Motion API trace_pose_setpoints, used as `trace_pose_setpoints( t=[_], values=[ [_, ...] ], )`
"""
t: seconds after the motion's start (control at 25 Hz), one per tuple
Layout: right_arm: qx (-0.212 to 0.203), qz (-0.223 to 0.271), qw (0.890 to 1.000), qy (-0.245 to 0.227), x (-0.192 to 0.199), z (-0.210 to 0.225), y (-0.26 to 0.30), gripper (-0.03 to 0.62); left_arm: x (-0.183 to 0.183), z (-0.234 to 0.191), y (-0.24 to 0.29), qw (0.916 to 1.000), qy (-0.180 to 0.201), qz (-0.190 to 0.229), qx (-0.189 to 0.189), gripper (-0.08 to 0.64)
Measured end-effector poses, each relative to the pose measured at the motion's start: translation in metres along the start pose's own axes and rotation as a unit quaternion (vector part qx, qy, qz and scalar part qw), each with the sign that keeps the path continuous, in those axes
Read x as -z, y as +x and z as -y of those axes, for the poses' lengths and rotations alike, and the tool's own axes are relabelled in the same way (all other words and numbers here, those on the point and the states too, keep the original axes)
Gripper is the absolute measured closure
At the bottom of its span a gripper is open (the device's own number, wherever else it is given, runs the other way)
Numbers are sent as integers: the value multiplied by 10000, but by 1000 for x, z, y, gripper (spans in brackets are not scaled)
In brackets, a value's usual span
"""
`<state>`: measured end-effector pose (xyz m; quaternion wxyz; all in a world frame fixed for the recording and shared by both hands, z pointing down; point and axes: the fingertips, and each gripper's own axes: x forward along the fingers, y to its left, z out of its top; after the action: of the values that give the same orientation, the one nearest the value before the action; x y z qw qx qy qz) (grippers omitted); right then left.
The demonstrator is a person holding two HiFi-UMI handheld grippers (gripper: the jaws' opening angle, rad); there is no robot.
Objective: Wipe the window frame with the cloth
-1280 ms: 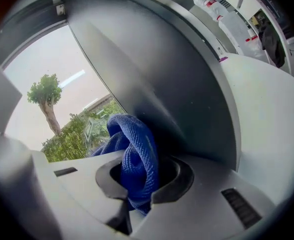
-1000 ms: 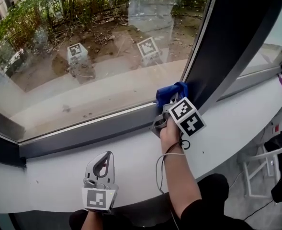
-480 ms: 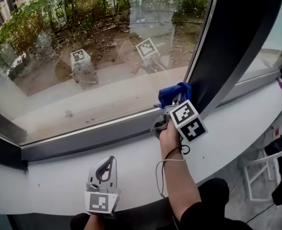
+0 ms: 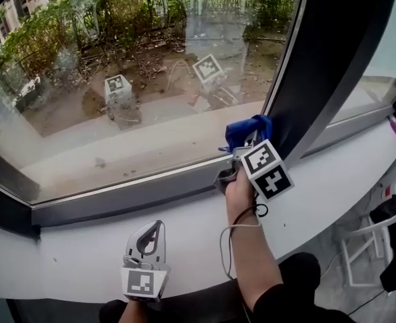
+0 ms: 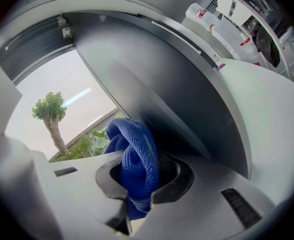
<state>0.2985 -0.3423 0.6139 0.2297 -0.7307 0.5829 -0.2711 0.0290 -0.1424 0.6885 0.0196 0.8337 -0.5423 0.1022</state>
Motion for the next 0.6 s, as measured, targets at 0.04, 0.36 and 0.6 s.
trace_pose_setpoints(
  t=[0.04,0.36,0.6],
  values=[
    [0,13,10000,2,-2,-1,0,557,0,0,0,10000,2,-15,-5,555],
    [-49,257,9997,14,-20,-20,-5,557,2,-1,2,10000,18,-15,-5,555],
    [-160,407,9990,104,-34,-31,-5,557,2,-2,4,10000,36,-14,-9,555]
  ],
)
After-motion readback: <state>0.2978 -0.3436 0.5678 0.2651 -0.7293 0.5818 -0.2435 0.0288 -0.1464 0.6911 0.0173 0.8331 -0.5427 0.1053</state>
